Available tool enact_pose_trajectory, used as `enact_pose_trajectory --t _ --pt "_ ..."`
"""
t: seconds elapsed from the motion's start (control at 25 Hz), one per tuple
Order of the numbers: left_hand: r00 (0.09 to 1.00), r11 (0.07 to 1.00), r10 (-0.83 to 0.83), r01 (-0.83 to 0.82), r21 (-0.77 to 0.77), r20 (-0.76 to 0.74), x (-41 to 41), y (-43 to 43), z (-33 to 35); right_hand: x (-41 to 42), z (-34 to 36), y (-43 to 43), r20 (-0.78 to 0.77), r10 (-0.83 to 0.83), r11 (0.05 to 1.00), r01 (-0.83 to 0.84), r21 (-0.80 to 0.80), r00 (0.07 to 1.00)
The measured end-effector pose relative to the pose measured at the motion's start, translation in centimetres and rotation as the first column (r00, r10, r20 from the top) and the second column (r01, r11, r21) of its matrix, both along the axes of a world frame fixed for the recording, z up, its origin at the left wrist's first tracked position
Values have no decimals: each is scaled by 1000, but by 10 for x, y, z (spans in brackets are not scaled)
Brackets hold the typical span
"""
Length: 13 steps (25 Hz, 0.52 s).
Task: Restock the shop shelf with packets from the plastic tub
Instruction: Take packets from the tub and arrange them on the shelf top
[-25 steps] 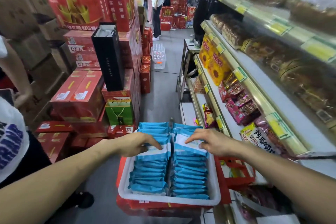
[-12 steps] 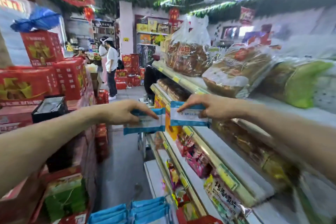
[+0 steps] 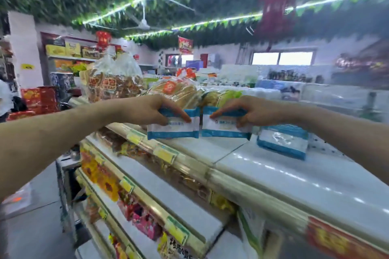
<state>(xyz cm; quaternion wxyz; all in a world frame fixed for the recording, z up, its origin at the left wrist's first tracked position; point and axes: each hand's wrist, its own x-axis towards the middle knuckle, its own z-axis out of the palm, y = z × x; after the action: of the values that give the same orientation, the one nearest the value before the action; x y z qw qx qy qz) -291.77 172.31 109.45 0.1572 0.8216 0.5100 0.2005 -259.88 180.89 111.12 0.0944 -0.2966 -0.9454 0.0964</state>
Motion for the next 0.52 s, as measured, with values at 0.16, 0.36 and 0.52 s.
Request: enact_pose_trajectory --t 0.16,0.36,0.52 --pt "997 996 -83 83 -7 -1 45 40 6 68 -2 7 24 -179 984 178 25 984" --pt "991 991 -132 133 27 -23 74 64 5 112 -36 23 123 -340 940 334 70 932" --pt "993 993 -118 118 -1 -22 75 74 1 114 -64 42 177 -424 892 375 254 888"
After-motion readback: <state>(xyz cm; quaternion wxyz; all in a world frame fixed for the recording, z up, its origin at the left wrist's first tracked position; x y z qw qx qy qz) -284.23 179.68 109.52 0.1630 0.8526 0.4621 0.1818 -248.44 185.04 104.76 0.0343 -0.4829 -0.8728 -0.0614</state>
